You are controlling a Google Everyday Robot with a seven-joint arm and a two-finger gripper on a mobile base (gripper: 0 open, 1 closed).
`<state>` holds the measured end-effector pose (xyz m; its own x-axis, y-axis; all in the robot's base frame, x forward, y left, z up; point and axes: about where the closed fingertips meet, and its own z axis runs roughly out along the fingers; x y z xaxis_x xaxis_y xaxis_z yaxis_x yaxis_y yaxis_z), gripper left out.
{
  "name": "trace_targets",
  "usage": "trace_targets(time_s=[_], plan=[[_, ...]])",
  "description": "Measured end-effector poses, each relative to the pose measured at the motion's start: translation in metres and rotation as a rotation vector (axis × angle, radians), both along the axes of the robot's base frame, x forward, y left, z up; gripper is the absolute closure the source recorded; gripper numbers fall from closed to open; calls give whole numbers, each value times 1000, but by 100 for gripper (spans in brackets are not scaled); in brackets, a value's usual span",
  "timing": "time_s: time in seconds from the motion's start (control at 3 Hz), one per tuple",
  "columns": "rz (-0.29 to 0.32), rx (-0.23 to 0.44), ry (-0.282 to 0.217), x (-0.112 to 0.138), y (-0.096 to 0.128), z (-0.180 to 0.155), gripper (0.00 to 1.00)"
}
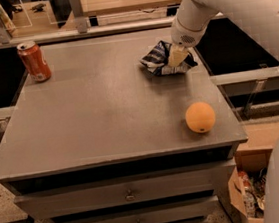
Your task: Move blue chip bag near coke can
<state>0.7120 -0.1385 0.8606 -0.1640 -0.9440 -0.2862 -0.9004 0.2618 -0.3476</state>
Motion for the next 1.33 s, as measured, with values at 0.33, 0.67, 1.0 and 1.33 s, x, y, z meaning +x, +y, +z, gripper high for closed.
trace_targets(time_s=[0.33,0.67,1.0,1.33], plan=[[24,53,6,3,10,3,87],[49,127,-10,6,25,23,100],[79,175,-46,6,49,53,100],[141,194,-95,1,90,88,100]])
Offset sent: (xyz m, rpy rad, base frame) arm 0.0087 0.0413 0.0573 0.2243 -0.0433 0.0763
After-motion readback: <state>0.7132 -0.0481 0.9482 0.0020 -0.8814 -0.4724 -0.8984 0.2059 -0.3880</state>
